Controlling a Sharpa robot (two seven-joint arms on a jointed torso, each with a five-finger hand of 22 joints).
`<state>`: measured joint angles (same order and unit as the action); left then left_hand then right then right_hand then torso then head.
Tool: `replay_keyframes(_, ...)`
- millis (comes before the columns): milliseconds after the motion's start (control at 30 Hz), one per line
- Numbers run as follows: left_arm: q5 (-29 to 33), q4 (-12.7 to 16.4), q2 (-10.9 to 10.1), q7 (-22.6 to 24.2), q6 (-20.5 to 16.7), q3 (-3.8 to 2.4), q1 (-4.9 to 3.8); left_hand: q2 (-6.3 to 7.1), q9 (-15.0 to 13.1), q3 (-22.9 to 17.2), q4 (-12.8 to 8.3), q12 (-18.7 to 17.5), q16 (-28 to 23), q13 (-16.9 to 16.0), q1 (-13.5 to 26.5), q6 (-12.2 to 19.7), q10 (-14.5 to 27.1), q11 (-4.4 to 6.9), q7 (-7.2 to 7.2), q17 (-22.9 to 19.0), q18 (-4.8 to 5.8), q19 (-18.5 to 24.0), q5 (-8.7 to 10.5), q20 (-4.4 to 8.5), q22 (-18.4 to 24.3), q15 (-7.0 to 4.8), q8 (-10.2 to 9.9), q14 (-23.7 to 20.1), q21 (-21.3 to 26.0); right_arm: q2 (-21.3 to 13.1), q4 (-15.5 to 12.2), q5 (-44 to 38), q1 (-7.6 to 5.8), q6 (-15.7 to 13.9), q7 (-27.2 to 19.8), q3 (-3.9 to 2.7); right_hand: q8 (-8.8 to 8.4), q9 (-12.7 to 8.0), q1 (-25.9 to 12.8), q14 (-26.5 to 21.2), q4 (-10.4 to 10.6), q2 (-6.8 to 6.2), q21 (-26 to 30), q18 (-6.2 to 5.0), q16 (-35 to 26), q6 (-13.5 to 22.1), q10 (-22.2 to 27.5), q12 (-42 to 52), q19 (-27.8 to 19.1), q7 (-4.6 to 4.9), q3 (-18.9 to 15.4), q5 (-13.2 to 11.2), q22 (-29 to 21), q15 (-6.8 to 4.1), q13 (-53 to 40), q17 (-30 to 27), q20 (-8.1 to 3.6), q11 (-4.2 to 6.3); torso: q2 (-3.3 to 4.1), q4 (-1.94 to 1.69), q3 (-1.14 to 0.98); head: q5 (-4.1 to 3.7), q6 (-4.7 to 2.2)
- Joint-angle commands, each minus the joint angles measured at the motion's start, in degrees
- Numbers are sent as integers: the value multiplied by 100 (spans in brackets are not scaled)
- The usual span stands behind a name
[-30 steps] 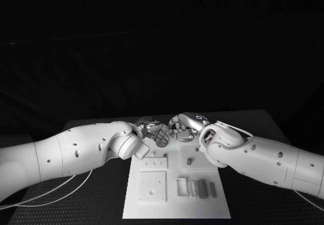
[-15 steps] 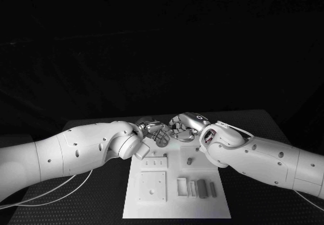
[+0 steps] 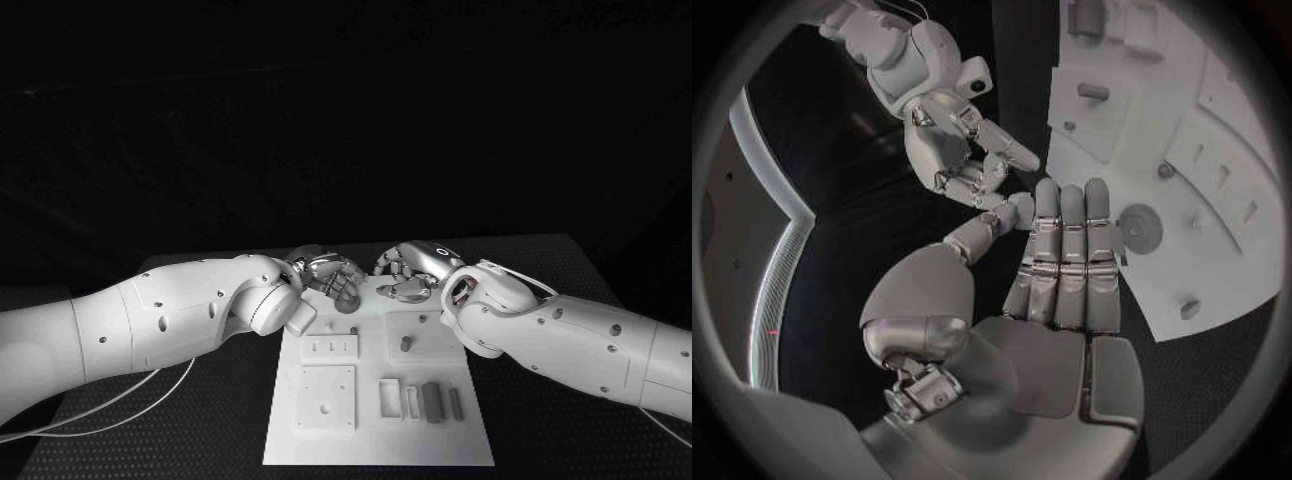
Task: Assemble the parts on the task board
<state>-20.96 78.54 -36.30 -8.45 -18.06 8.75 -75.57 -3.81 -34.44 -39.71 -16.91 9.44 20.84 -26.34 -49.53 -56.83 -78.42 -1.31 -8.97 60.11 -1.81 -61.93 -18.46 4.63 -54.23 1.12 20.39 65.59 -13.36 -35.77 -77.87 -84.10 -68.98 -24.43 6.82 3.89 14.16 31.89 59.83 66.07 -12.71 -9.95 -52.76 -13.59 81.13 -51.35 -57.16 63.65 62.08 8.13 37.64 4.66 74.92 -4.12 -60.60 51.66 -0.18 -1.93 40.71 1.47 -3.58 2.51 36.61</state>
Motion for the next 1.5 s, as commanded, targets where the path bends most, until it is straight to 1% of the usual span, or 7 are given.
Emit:
replay_keyframes(33, -217, 14, -27, -37, 31, 4, -5, -15, -24, -50, 4, 32, 44, -24, 24, -415, 42, 11, 405, 9, -29, 33, -26, 11, -27, -15, 20, -35, -33, -73, 14, 161, -2, -106, -148, -4, -33, -12, 6, -42, 51, -59, 49, -141, -32, 52, 55, -38, -48, 42, -11, -13, 12, 12, 17, -14, 16, -21, -1, 0, -5, 26, 10)
replay_keyframes(233, -627, 68, -178, -196, 185, 83, -5, -17, -87, -87, 5, 93, 94, -113, 27, -398, 86, 12, 400, 23, -32, 54, 71, 16, -121, -19, 8, -54, -61, -263, 54, 327, -2, -297, -253, -55, -33, -9, 43, -58, 69, -49, 65, -141, -46, 49, 71, -41, -67, 48, -3, -13, 16, 21, 32, -25, 36, -28, -5, -3, -14, 42, 37)
replay_keyframes(367, -1050, 136, -317, -321, 213, 156, -6, 7, -120, -100, 4, 134, 129, -160, 21, -408, 90, 21, 407, 33, -38, 48, 61, 22, -171, -26, 10, -47, -81, -322, 187, 474, -5, -327, -305, -217, -30, -7, 71, -58, 64, -32, 67, -141, -47, 43, 71, -38, -67, 47, -1, -13, 20, 21, 38, -28, 41, -27, -14, 2, -15, 62, 51)
replay_keyframes(700, -2418, 489, -719, -1099, 314, 501, -8, 100, -241, -108, 5, 365, 371, -394, -9, -474, 90, 82, 440, 123, -59, -26, 21, 77, -436, -87, -4, 6, -219, -376, 677, 1425, -211, -228, -423, -424, -9, 4, 107, -55, 49, 24, 69, -141, -44, 5, 68, -28, -69, 39, -15, -16, 30, 16, 52, -34, 52, -21, -18, -19, -20, 127, 136)
replay_keyframes(967, -3516, 683, -699, -1554, 274, 504, 4, 192, -328, -105, 10, 1037, 1032, -895, -2, -603, 71, 245, 489, 332, -83, -193, -34, 215, -926, -235, -63, 83, -531, -249, 1108, 1705, -456, -105, -455, -495, -10, 6, 109, -64, 35, 54, 75, -141, -47, 4, 75, -26, -80, 38, -34, -18, 36, 13, 61, -38, 61, -19, -22, -16, -42, 134, 277)
replay_keyframes(1067, -3653, 694, -649, -1661, 196, 504, 48, 178, -468, -126, 9, 1577, 1495, -1246, 131, -725, 216, 326, 553, 397, -85, -236, -33, 294, -1262, -311, -31, 27, -715, -205, 1217, 1711, -501, -41, -437, -624, -13, 6, 93, -72, 39, 65, 81, -141, -50, 8, 82, -27, -87, 39, -50, -19, 38, 14, 67, -41, 68, -21, -32, -31, -45, 139, 327)
replay_keyframes(1500, -3537, 408, -256, -1769, 65, 503, 229, 178, -694, -151, 26, 2322, 2214, -1466, 339, -923, 301, 452, 653, 182, -107, -404, -41, 399, -1708, -421, 3, 9, -887, -149, 1292, 1711, -581, 68, -368, -633, -14, 6, 102, -85, 19, 76, 90, -141, -53, 8, 93, -26, -103, 39, -63, -16, 43, 15, 74, -45, 74, -21, -26, -11, -59, 109, 439)
